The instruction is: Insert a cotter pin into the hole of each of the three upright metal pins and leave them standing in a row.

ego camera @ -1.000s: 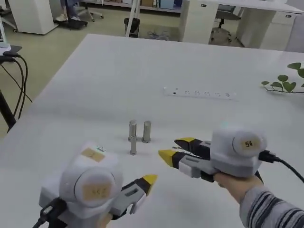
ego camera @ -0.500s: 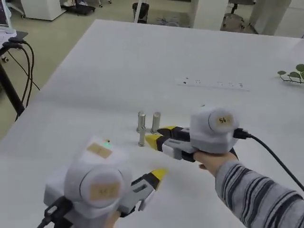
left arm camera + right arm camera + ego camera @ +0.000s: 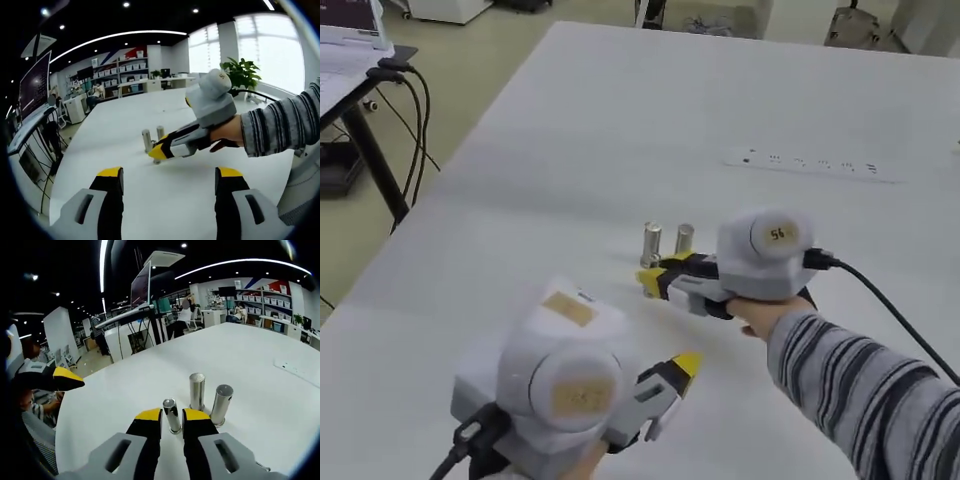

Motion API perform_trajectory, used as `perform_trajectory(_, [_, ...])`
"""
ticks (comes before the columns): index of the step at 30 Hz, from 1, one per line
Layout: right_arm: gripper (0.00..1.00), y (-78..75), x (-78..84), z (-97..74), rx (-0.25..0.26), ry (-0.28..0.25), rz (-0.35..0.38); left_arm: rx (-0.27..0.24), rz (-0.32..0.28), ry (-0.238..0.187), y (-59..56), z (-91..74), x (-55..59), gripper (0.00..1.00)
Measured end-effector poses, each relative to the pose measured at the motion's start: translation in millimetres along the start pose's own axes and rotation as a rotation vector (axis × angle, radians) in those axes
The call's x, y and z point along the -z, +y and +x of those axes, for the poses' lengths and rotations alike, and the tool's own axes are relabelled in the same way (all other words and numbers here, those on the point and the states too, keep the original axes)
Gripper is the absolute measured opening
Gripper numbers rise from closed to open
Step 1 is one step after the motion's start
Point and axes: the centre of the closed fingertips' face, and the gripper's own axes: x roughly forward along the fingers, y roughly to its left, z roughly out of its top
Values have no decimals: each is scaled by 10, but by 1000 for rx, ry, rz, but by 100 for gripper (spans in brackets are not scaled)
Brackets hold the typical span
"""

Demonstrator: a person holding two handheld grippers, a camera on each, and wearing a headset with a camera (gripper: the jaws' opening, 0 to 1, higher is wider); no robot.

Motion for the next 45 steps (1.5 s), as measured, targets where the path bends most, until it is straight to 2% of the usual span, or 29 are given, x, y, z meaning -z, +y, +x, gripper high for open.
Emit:
perform_trajectory(2, [10, -22, 3, 12, 13, 2, -9, -1, -1, 2, 3, 1, 4, 72])
perform_trajectory(5, [7, 9, -9, 26, -2, -8, -4, -2, -5, 4, 11, 1, 7, 72])
perform_trajectory(10, [6, 4, -21, 34, 14, -7, -13, -9, -2, 9, 29, -2, 13, 72])
perform_trajectory(12, [5, -16, -30, 19, 31, 3, -76, -9, -3, 10, 33, -2, 16, 72])
perform_trajectory(17, [4, 48, -8, -27, 10, 29, -122, -7, 4, 12, 26, -4, 19, 72])
perform_trajectory(20, [4, 81, -7, -102, 0, 28, -141, -2, 17, 13, 14, -4, 13, 73])
perform_trajectory(24, [4, 109, 27, -211, -24, 30, -158, 20, 40, -7, -42, -3, -36, 73])
perform_trajectory(30, [4, 143, 159, -412, -59, 64, -161, 48, 50, -14, -104, -1, -55, 75])
perform_trajectory(37, [4, 188, 257, -616, -82, 79, -196, 69, 54, -14, -156, 3, -54, 75])
perform_trajectory(45, [4, 240, 449, -741, -97, 119, -228, 80, 65, -15, -185, 6, -57, 75])
